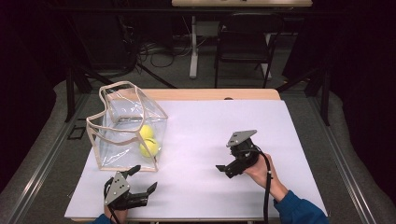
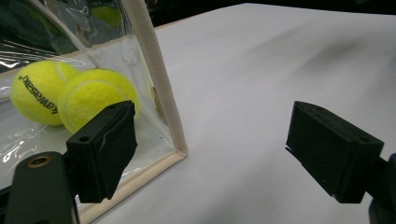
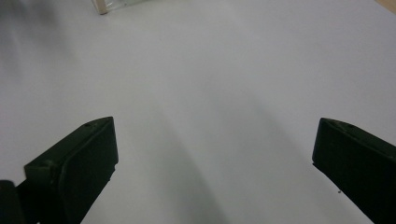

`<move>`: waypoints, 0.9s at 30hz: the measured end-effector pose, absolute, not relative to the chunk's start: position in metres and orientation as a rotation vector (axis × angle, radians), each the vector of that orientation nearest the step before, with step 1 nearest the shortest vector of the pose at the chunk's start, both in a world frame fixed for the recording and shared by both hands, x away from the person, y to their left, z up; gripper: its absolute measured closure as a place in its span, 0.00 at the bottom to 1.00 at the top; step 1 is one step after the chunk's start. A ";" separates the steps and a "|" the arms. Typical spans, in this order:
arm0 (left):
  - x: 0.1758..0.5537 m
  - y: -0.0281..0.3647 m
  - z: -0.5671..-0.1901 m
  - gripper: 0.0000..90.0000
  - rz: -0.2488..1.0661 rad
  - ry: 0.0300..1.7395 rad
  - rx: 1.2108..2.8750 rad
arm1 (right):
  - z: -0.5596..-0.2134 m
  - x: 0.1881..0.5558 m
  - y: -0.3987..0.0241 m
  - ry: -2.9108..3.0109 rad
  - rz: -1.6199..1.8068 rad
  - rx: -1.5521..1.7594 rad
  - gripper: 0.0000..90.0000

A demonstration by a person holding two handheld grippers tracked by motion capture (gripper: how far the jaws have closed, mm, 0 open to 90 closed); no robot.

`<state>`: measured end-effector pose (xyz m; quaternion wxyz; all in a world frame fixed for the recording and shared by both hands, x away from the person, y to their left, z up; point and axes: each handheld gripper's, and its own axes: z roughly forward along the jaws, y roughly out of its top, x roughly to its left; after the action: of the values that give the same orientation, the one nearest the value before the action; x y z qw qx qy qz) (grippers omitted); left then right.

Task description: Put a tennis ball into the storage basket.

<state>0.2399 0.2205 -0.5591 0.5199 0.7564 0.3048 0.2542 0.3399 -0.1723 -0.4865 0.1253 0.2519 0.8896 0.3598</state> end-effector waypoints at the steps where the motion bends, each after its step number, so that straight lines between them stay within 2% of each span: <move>1: 0.240 0.221 -0.559 0.18 0.609 0.730 1.812 | -0.488 0.339 -0.174 2.586 1.058 0.739 0.00; 27: 0.240 0.220 -0.559 0.18 0.617 0.733 1.817 | -0.529 0.312 -0.209 2.556 1.075 0.883 0.00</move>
<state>0.2400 0.2200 -0.5592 0.5174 0.7570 0.3055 0.2569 0.3125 -0.2086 -0.5293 0.1157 0.3014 0.8724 0.3670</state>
